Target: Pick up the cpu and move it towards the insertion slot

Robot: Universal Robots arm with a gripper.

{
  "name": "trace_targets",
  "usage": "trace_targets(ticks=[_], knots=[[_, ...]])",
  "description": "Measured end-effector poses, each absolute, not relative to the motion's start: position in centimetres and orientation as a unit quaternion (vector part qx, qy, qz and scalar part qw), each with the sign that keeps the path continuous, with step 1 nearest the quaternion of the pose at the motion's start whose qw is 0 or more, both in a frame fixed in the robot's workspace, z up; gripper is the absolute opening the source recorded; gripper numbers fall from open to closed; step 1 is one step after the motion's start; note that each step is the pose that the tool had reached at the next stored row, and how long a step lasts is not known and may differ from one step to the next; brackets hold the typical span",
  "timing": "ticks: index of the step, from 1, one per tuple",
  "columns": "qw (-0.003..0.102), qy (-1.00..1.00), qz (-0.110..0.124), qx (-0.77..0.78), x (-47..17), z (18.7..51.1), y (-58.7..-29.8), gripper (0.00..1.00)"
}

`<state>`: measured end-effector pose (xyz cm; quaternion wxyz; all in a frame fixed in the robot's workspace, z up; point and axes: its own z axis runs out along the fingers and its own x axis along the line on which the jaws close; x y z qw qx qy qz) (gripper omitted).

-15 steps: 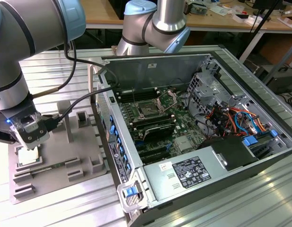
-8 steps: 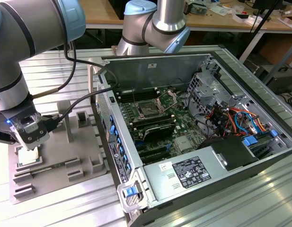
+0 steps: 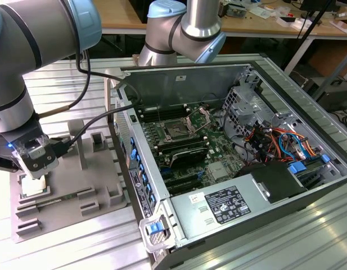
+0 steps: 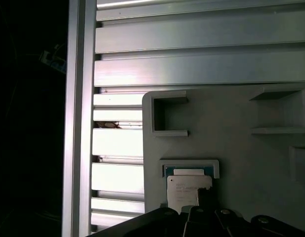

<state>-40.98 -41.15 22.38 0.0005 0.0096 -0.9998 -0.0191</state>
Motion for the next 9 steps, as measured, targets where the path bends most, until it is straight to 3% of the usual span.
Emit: trace_targets(ticks=[9], knots=[[0.000,-1.000,-0.019,0.010,-40.99,22.22,-41.15,0.11]])
